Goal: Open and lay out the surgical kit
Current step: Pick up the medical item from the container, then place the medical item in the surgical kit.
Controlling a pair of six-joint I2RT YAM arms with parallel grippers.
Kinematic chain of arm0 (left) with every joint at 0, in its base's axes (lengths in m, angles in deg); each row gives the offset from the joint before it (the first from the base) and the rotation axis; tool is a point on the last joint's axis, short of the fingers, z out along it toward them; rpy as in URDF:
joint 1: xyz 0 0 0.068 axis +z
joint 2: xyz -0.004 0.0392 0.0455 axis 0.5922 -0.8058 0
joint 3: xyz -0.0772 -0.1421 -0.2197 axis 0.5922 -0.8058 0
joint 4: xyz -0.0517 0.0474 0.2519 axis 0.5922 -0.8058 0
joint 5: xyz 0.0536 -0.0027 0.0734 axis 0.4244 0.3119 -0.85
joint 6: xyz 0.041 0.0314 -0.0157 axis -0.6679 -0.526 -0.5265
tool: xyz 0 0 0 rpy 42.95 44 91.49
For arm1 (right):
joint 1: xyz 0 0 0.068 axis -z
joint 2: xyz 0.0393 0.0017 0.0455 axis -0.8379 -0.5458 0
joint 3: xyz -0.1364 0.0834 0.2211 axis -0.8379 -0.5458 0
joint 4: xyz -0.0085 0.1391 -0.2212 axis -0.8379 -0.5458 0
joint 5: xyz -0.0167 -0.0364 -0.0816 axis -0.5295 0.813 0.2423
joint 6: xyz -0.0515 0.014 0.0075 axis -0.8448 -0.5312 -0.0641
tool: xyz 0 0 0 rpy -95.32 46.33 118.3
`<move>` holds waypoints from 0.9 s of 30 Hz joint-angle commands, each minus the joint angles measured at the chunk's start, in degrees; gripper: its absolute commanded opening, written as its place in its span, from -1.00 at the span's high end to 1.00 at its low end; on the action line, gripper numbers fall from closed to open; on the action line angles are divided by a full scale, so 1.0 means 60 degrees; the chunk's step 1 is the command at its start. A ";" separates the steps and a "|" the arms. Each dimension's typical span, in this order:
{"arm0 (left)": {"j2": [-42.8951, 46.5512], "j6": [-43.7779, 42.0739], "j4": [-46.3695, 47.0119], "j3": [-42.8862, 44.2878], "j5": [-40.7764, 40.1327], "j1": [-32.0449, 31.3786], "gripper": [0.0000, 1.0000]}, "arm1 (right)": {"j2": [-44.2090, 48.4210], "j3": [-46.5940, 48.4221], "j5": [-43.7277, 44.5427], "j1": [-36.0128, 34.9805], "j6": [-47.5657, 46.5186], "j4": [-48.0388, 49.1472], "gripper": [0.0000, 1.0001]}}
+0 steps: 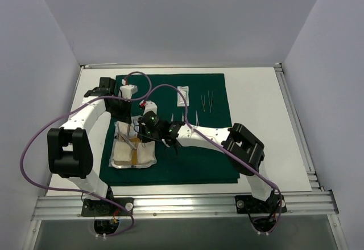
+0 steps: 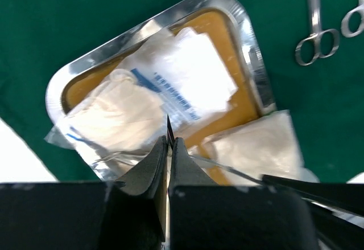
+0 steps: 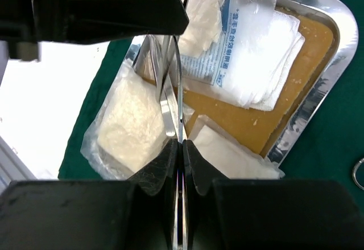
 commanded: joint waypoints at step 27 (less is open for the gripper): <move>0.1184 -0.0731 -0.0688 0.0369 0.0031 0.0005 0.95 | 0.6754 -0.6908 -0.1453 0.5373 -0.0559 0.0757 1.00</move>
